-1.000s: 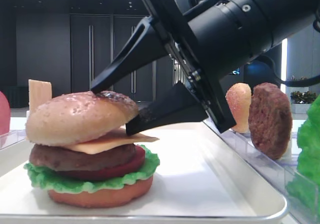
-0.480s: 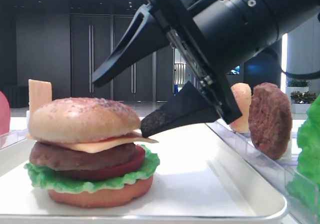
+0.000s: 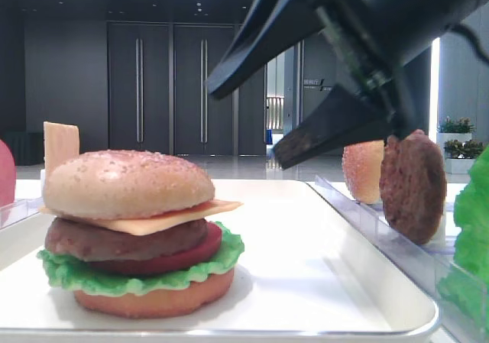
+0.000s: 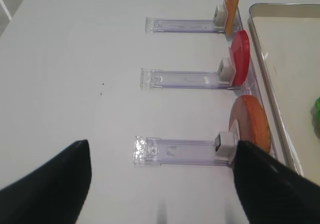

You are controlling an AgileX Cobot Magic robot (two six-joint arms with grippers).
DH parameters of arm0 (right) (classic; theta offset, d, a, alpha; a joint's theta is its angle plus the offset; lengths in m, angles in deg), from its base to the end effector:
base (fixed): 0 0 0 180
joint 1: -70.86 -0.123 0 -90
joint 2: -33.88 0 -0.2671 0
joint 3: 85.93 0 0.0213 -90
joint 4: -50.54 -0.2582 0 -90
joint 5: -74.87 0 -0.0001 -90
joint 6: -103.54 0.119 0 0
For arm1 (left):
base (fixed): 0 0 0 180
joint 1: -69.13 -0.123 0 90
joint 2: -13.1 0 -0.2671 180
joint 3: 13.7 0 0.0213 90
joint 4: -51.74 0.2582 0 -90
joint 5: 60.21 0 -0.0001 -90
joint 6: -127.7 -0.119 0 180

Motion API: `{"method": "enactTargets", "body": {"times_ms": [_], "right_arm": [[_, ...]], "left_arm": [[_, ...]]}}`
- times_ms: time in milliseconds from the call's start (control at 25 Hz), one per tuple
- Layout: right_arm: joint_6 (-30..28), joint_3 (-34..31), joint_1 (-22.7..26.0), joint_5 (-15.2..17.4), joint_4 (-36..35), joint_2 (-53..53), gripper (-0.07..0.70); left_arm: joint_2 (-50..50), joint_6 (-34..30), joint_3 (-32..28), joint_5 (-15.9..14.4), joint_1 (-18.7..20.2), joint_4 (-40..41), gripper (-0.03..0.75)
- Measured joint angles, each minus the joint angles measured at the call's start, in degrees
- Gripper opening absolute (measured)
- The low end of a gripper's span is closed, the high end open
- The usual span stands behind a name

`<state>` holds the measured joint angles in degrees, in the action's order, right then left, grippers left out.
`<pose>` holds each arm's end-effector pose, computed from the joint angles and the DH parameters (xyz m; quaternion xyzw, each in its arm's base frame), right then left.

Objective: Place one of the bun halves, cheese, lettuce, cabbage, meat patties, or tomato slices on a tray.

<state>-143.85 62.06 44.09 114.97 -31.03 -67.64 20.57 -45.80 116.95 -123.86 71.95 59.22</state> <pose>0.2456 0.2089 0.1515 -0.2298 0.8630 0.4054 0.1949 0.0423 0.0118 0.2572 -0.0317 0.8656 0.0247 0.4990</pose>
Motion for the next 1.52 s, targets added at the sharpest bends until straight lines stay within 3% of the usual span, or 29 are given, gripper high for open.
{"method": "enactTargets", "body": {"times_ms": [120, 280, 680, 840, 1160, 1280, 1440, 1520], "right_arm": [[6.94, 0.0, 3.42, 0.05, 8.63, 4.13, 0.507], [20.27, 0.0, 9.13, 0.64, 23.63, 9.84, 0.507], [49.97, 0.0, 30.54, 10.99, 56.81, 23.94, 0.507], [60.66, 0.0, 35.81, 14.32, 68.06, 26.62, 0.507], [63.74, -0.99, 36.27, 19.35, 72.19, 35.46, 0.507], [63.74, -4.12, 35.78, 21.5, 72.84, 44.25, 0.507], [63.74, -7.95, 35.38, 27.71, 73.41, 59.5, 0.507], [64.67, -9.14, 34.82, 29.32, 74.78, 65.98, 0.507]], "left_arm": [[0.0, 0.0, 0.0, 0.0, 0.0, 0.0, 0.692], [0.0, 0.0, 0.0, 0.0, 0.0, 0.0, 0.692], [0.0, 0.0, 0.0, 0.0, 0.0, 0.0, 0.692], [0.0, 0.0, 0.0, 0.0, 0.0, 0.0, 0.692], [0.0, 0.0, 0.0, 0.0, 0.0, 0.0, 0.692], [0.0, 0.0, 0.0, 0.0, 0.0, 0.0, 0.692], [0.0, 0.0, 0.0, 0.0, 0.0, 0.0, 0.692], [0.0, 0.0, 0.0, 0.0, 0.0, 0.0, 0.692]]}}
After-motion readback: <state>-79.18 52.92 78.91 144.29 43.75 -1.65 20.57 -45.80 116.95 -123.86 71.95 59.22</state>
